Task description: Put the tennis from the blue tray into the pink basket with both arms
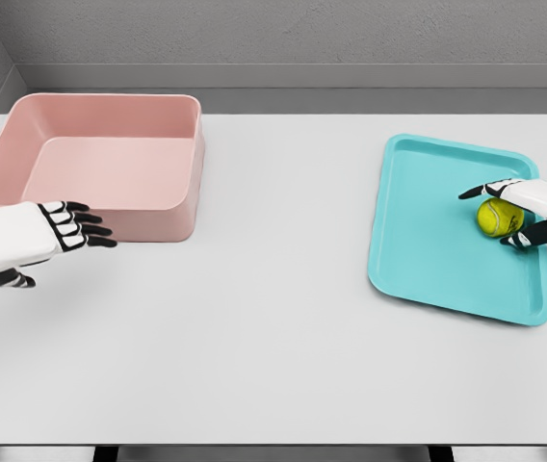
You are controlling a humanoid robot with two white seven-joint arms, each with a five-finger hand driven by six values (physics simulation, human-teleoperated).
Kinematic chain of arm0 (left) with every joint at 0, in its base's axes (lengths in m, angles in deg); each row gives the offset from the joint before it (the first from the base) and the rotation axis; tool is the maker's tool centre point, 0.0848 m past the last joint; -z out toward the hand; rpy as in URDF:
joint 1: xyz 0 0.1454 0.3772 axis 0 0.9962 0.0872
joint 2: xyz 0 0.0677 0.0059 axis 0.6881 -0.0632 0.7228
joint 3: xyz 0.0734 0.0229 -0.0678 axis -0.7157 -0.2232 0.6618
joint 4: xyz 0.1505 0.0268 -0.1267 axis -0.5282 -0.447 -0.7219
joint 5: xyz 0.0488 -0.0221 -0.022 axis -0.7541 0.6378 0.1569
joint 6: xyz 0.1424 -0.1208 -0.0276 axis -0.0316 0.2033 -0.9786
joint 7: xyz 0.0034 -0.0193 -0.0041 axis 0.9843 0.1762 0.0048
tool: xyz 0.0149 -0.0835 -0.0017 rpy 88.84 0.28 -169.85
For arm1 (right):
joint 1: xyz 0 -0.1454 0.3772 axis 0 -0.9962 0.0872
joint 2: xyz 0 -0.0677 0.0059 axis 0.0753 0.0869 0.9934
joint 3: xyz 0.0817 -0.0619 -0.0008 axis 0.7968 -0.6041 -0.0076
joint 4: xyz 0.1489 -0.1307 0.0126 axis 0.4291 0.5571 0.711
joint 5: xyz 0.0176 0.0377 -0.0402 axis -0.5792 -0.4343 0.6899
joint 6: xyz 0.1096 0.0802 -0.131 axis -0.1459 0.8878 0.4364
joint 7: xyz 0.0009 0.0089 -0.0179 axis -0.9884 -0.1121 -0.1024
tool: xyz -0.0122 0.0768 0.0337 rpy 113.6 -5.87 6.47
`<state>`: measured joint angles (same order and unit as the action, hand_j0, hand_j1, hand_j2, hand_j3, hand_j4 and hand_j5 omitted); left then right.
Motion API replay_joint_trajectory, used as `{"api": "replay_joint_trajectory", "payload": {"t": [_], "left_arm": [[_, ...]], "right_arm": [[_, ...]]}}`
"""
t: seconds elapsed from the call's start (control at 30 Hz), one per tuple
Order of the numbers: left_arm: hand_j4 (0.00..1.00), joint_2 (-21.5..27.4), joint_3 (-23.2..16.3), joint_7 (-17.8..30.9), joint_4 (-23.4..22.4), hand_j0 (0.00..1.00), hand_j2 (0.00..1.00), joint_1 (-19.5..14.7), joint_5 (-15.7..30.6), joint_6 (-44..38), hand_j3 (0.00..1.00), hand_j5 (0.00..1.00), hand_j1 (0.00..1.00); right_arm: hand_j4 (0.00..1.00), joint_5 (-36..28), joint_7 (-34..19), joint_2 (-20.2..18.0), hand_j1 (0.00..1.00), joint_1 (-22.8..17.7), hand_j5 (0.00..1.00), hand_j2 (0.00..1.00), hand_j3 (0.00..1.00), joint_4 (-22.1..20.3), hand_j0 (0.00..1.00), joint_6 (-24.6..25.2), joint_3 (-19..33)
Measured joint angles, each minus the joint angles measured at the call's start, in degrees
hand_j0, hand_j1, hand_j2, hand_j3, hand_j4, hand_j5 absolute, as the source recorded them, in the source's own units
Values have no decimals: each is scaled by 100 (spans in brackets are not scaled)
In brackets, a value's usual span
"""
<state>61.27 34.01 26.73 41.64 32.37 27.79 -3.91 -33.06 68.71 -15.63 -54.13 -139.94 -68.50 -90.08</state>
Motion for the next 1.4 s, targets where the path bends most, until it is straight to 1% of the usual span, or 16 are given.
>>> {"api": "replay_joint_trajectory", "payload": {"t": [0.13, 0.23, 0.27, 0.33, 0.37, 0.43, 0.5, 0.63, 0.67, 0.9, 0.97, 1.13, 1.2, 1.37, 1.4], "left_arm": [[100, 0, 0, 0, 0, 100, 100, 0, 2, 0, 100, 100, 100], [100, 0, 0, 0, 2, 100, 100, 0, 2, 0, 100, 100, 100], [100, 0, 0, 0, 2, 100, 100, 0, 4, 0, 100, 100, 100], [100, 1, 0, 0, 3, 100, 100, -9, 5, 0, 100, 100, 100], [100, 0, 0, 0, 3, 100, 100, -9, 6, 0, 100, 100, 100], [100, 5, 0, 0, 3, 100, 100, -9, 7, 0, 100, 100, 100], [100, 5, 0, 0, 3, 100, 100, -9, 7, 0, 100, 100, 100], [100, 4, 0, 0, 3, 100, 100, -9, 8, 0, 100, 100, 100], [100, 3, 0, 0, 3, 100, 100, -9, 8, 0, 100, 100, 100], [100, 7, 0, 0, 3, 100, 100, -9, 8, 0, 100, 100, 100], [100, 8, 0, 0, 3, 100, 100, 0, 8, 0, 100, 100, 100], [100, 9, 0, 0, 4, 100, 100, 0, 10, 0, 100, 100, 100], [100, 9, 0, 0, 3, 100, 100, -9, 9, 0, 100, 100, 100], [100, 12, 2, 0, 4, 100, 100, -9, 10, 0, 100, 100, 100], [100, 13, 3, 0, 4, 100, 100, -9, 10, 0, 100, 100, 100]], "right_arm": [[79, 6, -4, 24, 79, 0, 79, 79, 79, 5, 79, 0, -2], [75, 11, -8, 32, 75, -9, 75, 75, 75, 6, 75, 0, -3], [71, 20, -7, 33, 71, 0, 71, 71, 71, 6, 71, 0, -3], [71, 45, -7, 34, 71, 0, 71, 71, 71, 6, 71, 0, -4], [68, 53, -6, 35, 68, -9, 68, 68, 68, 6, 68, 0, -4], [67, 66, -6, 36, 67, 0, 67, 67, 67, 6, 67, 0, -3], [64, 71, -2, 38, 64, -9, 64, 64, 64, 5, 64, 3, 0], [63, 85, -5, 36, 63, -9, 63, 63, 63, 5, 63, 2, -1], [60, 88, -5, 36, 60, -9, 60, 60, 60, 5, 60, 1, -2], [60, 100, 1, 35, 60, 0, 60, 60, 60, -6, 60, -1, 7], [56, 99, 2, 32, 56, 26, 56, 56, 56, -24, 56, -1, 12], [56, 96, 1, 23, 56, 35, 56, 56, 56, -64, 56, -1, 40], [52, 90, 2, 21, 52, 79, 52, 52, 52, -73, 52, -1, 48], [52, 90, 1, 19, 52, 105, 52, 52, 52, -166, 52, -1, 56], [48, 90, 1, 18, 48, 105, 48, 48, 48, -201, 48, -1, 56]]}}
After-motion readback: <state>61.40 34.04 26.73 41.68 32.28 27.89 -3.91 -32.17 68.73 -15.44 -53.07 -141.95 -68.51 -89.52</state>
